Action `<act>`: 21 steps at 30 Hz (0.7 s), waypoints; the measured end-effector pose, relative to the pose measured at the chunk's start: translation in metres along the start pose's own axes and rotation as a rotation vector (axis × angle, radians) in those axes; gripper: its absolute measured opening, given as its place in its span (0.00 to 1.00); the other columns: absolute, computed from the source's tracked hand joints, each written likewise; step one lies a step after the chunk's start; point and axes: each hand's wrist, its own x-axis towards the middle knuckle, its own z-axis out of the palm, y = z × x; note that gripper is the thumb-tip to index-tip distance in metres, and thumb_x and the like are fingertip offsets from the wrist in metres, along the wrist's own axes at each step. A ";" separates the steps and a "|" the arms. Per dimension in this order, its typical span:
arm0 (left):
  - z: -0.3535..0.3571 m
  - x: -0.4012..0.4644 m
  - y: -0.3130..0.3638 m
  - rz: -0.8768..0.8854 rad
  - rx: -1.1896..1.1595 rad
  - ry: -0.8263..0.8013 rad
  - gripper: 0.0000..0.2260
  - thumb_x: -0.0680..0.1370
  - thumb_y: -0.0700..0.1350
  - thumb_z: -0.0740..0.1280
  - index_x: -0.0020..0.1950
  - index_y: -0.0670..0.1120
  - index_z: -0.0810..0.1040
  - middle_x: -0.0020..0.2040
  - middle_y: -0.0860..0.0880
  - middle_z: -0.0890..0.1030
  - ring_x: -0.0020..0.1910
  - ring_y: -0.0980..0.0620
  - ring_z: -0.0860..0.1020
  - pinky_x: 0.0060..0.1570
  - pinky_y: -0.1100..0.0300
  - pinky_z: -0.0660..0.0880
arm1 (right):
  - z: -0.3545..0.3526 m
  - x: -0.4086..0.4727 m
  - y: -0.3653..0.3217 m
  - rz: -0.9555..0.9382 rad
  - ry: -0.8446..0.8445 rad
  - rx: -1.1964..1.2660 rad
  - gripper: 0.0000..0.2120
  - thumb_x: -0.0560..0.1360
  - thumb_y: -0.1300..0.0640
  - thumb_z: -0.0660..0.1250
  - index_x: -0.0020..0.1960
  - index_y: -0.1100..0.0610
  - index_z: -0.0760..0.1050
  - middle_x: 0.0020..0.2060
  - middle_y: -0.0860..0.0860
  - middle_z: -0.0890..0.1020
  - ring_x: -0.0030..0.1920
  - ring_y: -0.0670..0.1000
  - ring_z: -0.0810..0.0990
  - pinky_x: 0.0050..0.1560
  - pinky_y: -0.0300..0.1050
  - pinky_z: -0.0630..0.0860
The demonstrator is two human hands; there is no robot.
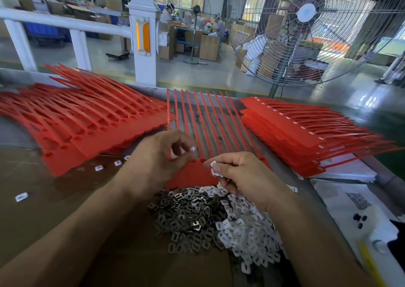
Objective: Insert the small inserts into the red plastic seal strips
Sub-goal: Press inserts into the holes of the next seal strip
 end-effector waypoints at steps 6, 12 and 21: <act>-0.014 0.004 -0.031 -0.249 0.140 0.039 0.06 0.75 0.45 0.75 0.44 0.55 0.80 0.37 0.59 0.81 0.37 0.61 0.79 0.34 0.71 0.71 | 0.000 0.001 0.000 -0.006 0.094 0.002 0.09 0.83 0.53 0.67 0.53 0.44 0.86 0.30 0.49 0.79 0.27 0.47 0.71 0.30 0.41 0.70; -0.014 0.002 -0.033 -0.289 0.354 -0.114 0.04 0.74 0.50 0.74 0.43 0.58 0.80 0.37 0.63 0.79 0.39 0.66 0.77 0.36 0.66 0.71 | 0.002 0.002 0.004 -0.013 0.166 -0.022 0.09 0.84 0.53 0.66 0.53 0.45 0.86 0.28 0.47 0.78 0.27 0.46 0.72 0.28 0.40 0.71; -0.009 0.001 -0.031 -0.345 0.407 -0.158 0.02 0.75 0.50 0.74 0.47 0.57 0.84 0.43 0.60 0.79 0.44 0.59 0.77 0.48 0.55 0.77 | 0.004 0.001 0.001 -0.021 0.169 -0.082 0.08 0.84 0.52 0.67 0.55 0.44 0.85 0.27 0.46 0.78 0.26 0.44 0.72 0.27 0.38 0.70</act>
